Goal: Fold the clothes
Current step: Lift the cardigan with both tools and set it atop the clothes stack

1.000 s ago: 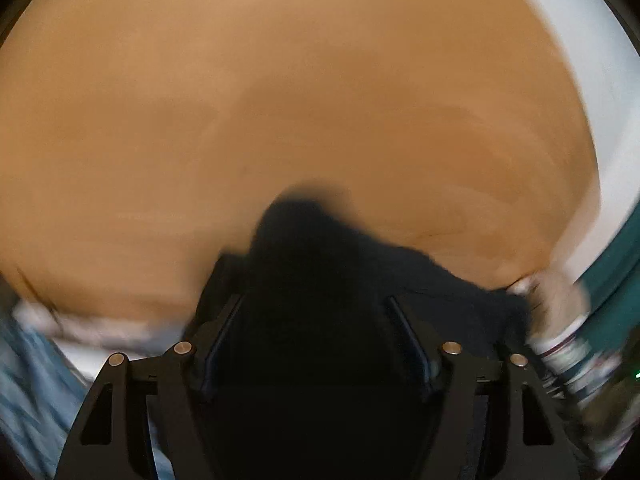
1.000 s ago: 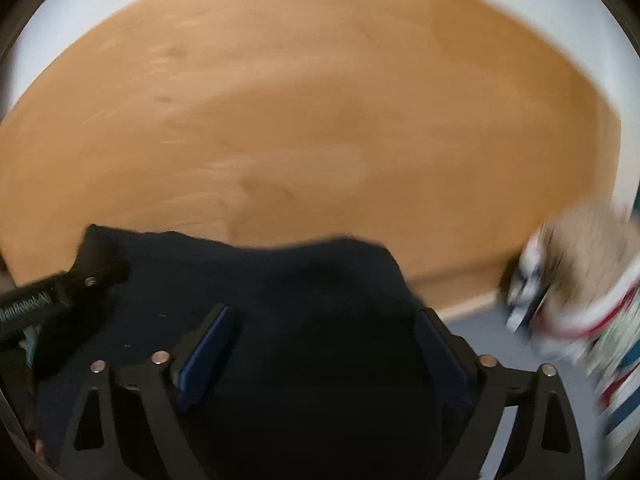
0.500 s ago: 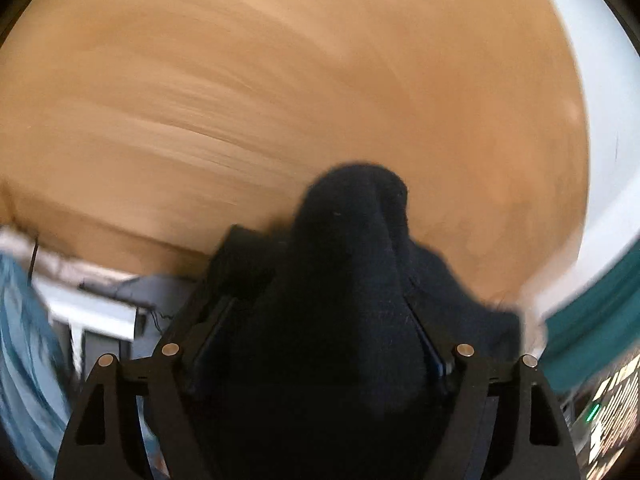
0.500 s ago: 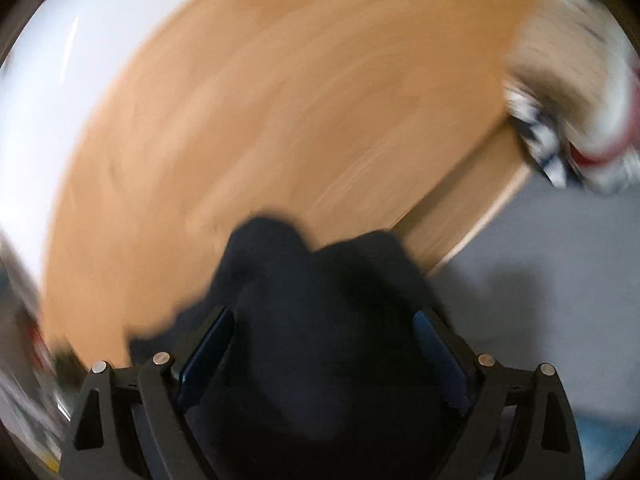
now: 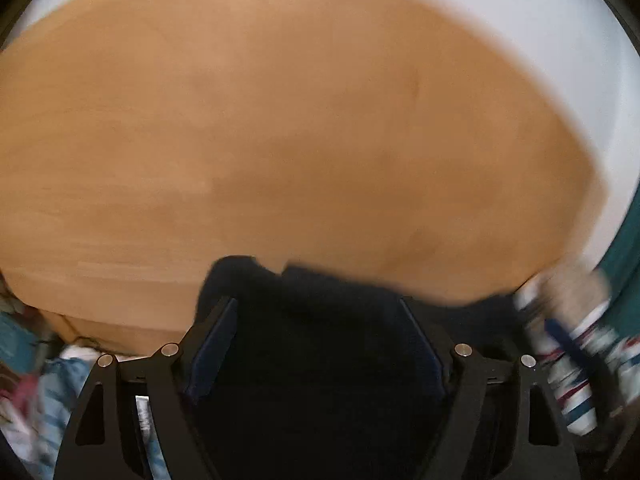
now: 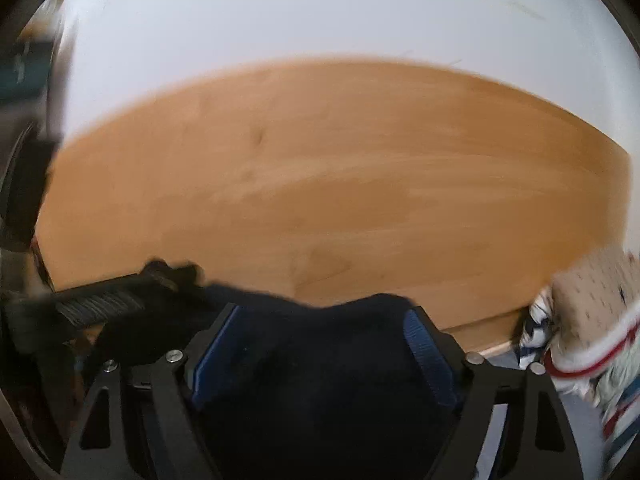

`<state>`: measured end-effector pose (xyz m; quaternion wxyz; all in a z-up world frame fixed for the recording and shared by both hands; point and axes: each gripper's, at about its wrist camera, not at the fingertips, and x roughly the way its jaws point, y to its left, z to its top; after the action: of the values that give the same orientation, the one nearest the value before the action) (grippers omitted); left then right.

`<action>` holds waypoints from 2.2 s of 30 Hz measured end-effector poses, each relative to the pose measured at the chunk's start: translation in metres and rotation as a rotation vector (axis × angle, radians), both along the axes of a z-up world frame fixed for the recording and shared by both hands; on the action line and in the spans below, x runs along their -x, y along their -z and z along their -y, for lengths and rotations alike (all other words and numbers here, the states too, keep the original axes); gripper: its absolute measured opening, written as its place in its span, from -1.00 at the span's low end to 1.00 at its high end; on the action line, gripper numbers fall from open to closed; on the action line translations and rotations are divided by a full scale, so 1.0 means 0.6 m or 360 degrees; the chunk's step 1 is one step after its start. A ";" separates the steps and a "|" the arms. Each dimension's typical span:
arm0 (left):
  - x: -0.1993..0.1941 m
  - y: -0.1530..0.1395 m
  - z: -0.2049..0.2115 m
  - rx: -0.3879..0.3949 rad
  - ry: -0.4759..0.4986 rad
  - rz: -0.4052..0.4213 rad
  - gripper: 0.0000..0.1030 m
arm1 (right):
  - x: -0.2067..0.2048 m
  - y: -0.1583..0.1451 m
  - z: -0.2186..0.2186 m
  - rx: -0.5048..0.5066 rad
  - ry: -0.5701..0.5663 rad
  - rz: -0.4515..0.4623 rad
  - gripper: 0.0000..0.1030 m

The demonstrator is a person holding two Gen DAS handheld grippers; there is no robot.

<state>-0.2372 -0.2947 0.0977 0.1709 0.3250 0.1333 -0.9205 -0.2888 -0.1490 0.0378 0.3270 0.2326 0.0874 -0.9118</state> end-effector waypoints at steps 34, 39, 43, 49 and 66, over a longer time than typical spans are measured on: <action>0.130 0.090 0.026 -0.0172 0.0111 0.0650 0.41 | 0.159 0.099 -0.119 -0.0043 0.0060 0.1020 0.11; 0.118 0.104 0.056 -0.0296 0.0157 0.0537 0.43 | 0.143 0.113 -0.149 0.0131 0.0018 0.0990 0.11; 0.058 0.088 0.082 -0.0420 0.0129 0.0210 0.43 | 0.086 0.062 -0.177 0.0197 0.0008 0.0696 0.11; -0.067 0.027 0.096 -0.0352 -0.0156 -0.0304 0.43 | -0.014 0.019 -0.234 0.0298 0.0074 0.0414 0.24; -0.041 0.177 0.113 -0.0484 0.0081 0.0236 1.00 | -0.081 0.079 -0.185 0.0007 -0.0032 0.0550 0.30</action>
<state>-0.2128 -0.3626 -0.0084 0.1057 0.4175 0.2498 -0.8673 -0.2405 -0.0378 -0.0097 0.3468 0.3842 0.0303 -0.8551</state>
